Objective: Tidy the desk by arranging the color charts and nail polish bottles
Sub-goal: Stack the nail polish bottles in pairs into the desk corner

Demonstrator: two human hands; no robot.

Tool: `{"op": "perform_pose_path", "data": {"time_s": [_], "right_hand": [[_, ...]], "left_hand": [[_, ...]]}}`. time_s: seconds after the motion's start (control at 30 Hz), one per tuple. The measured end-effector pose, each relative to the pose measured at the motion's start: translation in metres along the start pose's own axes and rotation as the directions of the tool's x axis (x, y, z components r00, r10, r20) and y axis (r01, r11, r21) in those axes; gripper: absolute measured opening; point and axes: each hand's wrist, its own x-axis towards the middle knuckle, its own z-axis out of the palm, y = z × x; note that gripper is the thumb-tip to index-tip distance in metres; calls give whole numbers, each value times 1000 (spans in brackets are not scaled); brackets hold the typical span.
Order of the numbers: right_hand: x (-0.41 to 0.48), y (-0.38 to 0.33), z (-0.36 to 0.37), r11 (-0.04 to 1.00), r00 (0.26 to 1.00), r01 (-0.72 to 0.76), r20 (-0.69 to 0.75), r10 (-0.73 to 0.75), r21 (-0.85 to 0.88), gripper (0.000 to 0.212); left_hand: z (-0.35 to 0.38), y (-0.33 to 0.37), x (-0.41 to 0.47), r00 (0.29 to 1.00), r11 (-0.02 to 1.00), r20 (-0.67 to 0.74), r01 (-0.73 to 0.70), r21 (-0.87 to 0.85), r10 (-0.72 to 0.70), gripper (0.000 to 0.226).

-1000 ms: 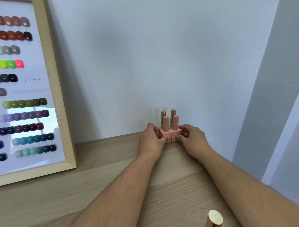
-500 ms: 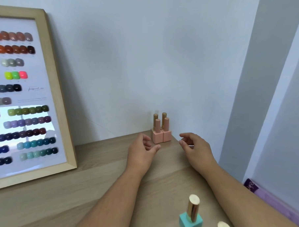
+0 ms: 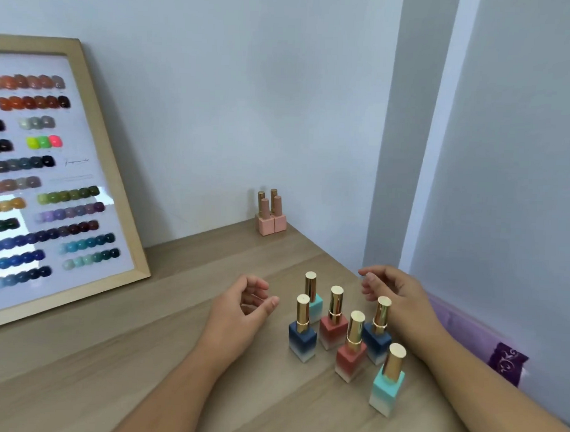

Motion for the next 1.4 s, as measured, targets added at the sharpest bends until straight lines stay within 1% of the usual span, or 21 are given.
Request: {"op": "perform_pose_path", "data": {"time_s": [0.07,0.2,0.3,0.37,0.43,0.53,0.67,0.77,0.87,0.93,1.0,1.07,1.13,1.27,1.4], "right_hand": [[-16,-3,-11,1000,999,-22,26,22,0,15],[-47,-11,-27,1000,987,-17,160,19,-16,22],[-63,-20,-30,999,963,8,268,4,-43,25],[-67,-23,-30,993,949,18,314,19,-115,32],[-67,-23,-29,983,939,22,340,43,-182,32],[-66,-24,-28,972,941,32,335,48,-231,29],[-65,-23,-28,965,951,24,302,58,-260,27],[-64,-19,-28,959,959,17,278,65,-282,23],[-62,-16,-29,957,965,12,256,66,-291,24],[-59,-12,-30,965,971,3,233,61,-264,21],[-54,-9,-31,970,978,-9,199,60,-244,19],[-43,-5,-28,970,985,-20,162,61,-241,23],[-31,-4,-20,965,990,-8,137,45,-261,26],[2,-2,7,956,995,19,97,10,-294,29],[37,6,35,952,996,47,88,-21,-302,29]], "left_hand": [[-1,5,-11,999,999,37,-13,-29,14,17],[-2,9,-28,983,998,174,-42,-53,50,22],[-1,11,-34,969,998,239,-66,16,60,31],[1,12,-36,962,993,268,-82,90,55,35],[3,16,-37,957,982,288,-88,165,38,37],[7,20,-38,956,965,292,-90,247,14,42],[8,25,-41,957,964,290,-77,256,0,41],[5,27,-43,957,967,289,-37,253,-39,33],[2,25,-42,956,977,294,-47,207,-16,23],[0,22,-41,960,986,280,-32,164,-16,22],[-2,18,-39,974,994,225,4,105,-28,25],[-2,15,-33,987,999,157,37,30,-42,28],[-1,13,-25,994,999,100,48,-13,-47,24],[7,9,2,997,997,12,78,11,-78,16],[18,1,37,995,991,-63,82,108,-76,15]]}}
